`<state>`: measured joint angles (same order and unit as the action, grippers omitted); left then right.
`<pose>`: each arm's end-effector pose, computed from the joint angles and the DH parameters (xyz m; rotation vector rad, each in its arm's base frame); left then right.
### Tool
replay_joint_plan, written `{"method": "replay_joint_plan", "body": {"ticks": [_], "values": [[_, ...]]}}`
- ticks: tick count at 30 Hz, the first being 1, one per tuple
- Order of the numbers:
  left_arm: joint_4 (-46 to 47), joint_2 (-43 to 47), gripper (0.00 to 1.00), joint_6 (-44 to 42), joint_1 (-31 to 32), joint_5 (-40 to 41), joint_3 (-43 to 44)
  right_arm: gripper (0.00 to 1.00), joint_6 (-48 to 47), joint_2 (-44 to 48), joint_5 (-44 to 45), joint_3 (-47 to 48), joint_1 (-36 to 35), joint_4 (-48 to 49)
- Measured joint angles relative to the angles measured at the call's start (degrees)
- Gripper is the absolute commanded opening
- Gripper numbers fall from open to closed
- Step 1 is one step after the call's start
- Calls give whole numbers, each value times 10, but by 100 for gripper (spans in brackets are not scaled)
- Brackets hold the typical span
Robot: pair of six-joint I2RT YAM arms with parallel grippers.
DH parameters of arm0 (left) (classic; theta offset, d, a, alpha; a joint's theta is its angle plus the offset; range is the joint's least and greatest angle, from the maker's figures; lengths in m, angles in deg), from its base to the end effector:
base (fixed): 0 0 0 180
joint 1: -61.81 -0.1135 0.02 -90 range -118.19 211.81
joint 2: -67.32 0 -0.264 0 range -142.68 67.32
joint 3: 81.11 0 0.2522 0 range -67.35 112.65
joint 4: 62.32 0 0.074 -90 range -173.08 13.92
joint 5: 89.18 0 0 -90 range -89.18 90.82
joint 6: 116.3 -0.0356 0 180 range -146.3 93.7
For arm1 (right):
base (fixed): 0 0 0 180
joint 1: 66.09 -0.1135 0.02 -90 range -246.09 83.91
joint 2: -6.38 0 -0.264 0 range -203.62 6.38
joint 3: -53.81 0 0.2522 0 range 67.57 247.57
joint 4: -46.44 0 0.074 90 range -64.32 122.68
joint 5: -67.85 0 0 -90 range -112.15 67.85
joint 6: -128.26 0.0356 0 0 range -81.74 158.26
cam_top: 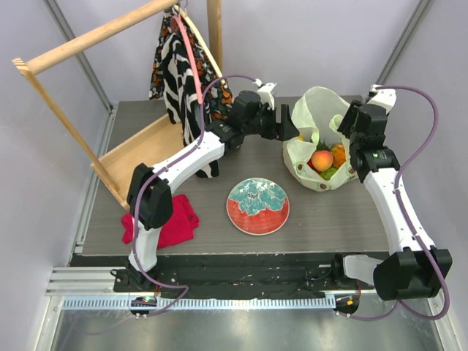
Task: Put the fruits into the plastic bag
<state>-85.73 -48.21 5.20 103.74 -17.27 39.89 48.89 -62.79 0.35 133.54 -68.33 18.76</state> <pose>0.3552 -0.3339 0.3425 0.4186 2.0004 -1.1419 0.2765 -0.0028 0.3750 0.4023 1.8072 -0.2105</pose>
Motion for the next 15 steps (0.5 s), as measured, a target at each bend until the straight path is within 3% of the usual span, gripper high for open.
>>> {"method": "replay_joint_plan", "body": {"ticks": [2,5,15], "values": [[0,2,98,-6,2,2,-2,75,1,11,-7,0,0,-4],[0,19,100,-23,6,13,-17,82,4,33,-18,0,0,-14],[7,175,100,-115,63,77,-156,86,3,152,-85,-26,0,-19]]}}
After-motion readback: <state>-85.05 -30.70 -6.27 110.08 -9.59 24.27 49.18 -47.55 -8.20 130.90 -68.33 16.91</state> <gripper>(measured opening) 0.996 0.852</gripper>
